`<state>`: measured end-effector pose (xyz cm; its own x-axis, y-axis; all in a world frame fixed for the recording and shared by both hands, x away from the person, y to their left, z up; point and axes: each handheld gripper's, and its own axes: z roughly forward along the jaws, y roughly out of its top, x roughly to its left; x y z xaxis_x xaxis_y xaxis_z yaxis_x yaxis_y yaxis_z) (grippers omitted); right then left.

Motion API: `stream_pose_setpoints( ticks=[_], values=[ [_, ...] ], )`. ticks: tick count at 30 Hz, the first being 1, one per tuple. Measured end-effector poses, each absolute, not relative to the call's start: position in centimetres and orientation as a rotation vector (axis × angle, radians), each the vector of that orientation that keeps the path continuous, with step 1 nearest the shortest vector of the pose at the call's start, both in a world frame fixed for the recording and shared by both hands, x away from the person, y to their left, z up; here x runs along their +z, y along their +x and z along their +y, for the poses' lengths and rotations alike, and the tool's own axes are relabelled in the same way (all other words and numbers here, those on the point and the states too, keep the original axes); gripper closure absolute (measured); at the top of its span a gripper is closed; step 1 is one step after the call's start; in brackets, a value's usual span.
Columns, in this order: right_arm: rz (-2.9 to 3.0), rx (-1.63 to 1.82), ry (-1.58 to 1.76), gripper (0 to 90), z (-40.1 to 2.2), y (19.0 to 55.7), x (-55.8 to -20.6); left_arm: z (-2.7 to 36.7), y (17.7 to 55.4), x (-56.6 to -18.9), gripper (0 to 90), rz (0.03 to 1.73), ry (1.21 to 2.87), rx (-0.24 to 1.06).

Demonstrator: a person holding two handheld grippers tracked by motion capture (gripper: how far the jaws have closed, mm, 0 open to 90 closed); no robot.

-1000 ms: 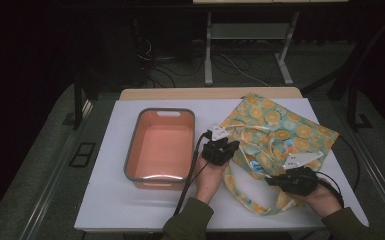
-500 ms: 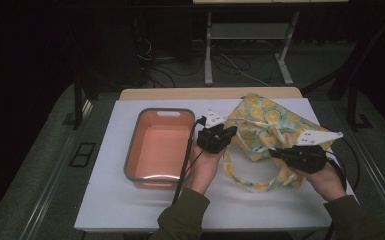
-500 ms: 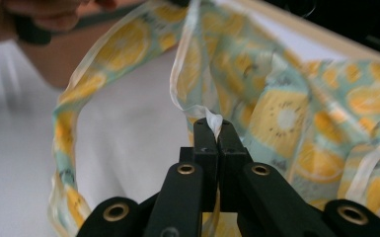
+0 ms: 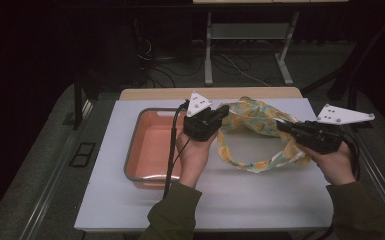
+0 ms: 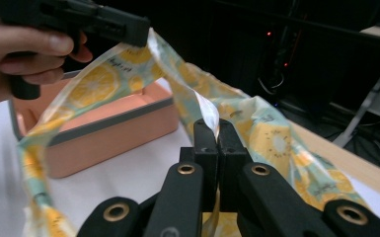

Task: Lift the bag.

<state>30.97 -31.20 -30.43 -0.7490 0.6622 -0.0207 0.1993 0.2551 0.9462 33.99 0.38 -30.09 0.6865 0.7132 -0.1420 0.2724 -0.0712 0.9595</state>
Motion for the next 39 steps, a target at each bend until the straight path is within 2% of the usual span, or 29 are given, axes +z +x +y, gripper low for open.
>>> stream_pose_setpoints(
  ticks=[9, 19, 26, 35, 39],
  values=[
    [2.140, 1.379, 0.938, 89.4, -32.1, 34.7, -33.4, -1.0, 37.8, -33.0, 89.8, 0.914, 1.745, 0.376],
    [2.147, 1.258, 1.135, 89.3, -33.6, 38.8, -37.5, -4.5, 40.9, -35.1, 89.7, 1.005, 1.846, 0.391],
    [2.166, 1.212, 1.207, 89.4, -34.0, 40.6, -39.3, -5.9, 42.6, -37.4, 89.7, 1.061, 1.875, 0.410],
    [2.191, 1.180, 1.275, 88.7, -34.1, 41.9, -41.1, -6.4, 43.4, -39.1, 87.8, 1.044, 1.921, 0.414],
    [2.203, 1.234, 1.266, 68.7, -34.0, 41.4, -40.5, -6.0, 43.1, -38.6, 71.3, 1.032, 1.914, 0.427]
  ],
)
